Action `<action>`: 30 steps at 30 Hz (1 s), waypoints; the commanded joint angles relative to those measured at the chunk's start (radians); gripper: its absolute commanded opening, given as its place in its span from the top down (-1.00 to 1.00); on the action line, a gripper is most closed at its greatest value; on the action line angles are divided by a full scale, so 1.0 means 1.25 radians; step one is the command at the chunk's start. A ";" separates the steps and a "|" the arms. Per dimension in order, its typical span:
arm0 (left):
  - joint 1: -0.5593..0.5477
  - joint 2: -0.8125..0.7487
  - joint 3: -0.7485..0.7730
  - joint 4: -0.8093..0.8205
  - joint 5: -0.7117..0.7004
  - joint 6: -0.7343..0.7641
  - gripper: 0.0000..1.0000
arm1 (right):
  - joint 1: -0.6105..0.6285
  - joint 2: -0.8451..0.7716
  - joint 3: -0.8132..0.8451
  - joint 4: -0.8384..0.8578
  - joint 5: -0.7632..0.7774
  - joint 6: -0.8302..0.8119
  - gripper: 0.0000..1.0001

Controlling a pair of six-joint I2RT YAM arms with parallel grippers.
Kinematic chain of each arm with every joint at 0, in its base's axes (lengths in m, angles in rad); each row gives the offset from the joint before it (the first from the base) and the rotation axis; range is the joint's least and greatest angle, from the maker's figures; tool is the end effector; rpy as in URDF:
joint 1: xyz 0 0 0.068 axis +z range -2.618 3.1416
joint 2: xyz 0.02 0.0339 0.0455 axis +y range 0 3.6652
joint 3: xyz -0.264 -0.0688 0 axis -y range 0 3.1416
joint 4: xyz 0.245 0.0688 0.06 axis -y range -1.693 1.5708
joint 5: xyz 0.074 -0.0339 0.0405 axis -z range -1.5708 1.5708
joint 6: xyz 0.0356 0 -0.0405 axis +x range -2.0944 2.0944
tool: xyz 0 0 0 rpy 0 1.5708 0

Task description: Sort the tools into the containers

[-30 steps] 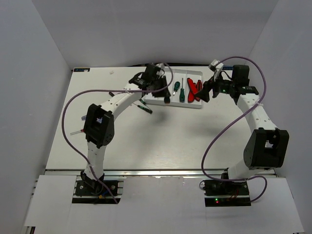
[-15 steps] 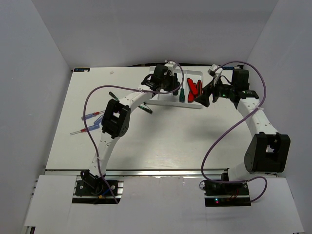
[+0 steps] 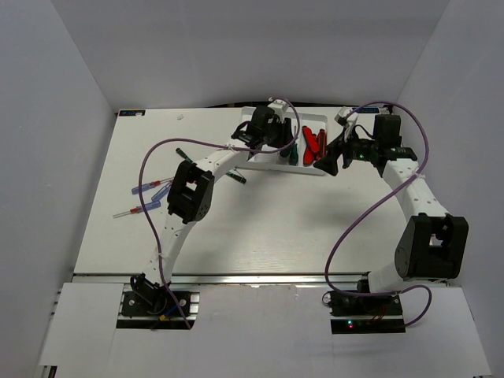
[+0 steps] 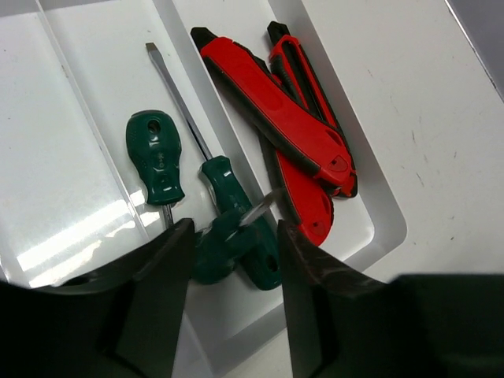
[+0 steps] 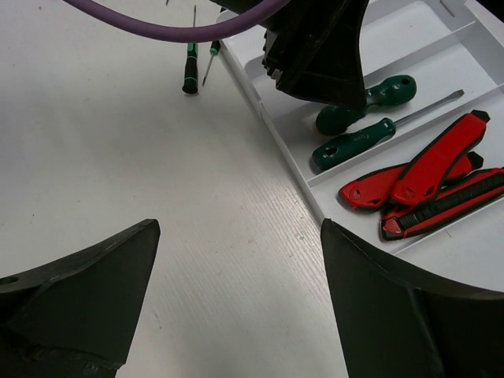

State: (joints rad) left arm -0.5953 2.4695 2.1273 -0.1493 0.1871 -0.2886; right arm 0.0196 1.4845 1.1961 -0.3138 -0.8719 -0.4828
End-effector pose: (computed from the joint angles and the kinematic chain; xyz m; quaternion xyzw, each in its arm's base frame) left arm 0.4712 -0.3271 0.2007 0.1779 0.8368 -0.2912 0.4282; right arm 0.3285 0.0337 0.3095 -0.3898 0.7282 0.2669 0.4966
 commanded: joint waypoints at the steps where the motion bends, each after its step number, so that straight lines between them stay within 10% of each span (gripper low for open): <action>1: -0.007 -0.049 0.009 0.020 -0.013 0.001 -0.17 | -0.003 -0.010 -0.001 -0.010 -0.024 -0.013 -0.79; 14: 0.011 -0.238 -0.137 0.005 -0.050 -0.003 -0.26 | 0.026 0.026 0.046 -0.121 -0.087 -0.134 -0.79; 30: 0.268 -0.983 -0.908 -0.068 -0.038 -0.137 -0.42 | 0.380 0.236 0.264 -0.136 0.248 -0.126 -0.76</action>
State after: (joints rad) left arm -0.2638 1.3273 1.0542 -0.1497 0.1459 -0.4252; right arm 0.4248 1.7248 1.4296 -0.4995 -0.7006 -0.7044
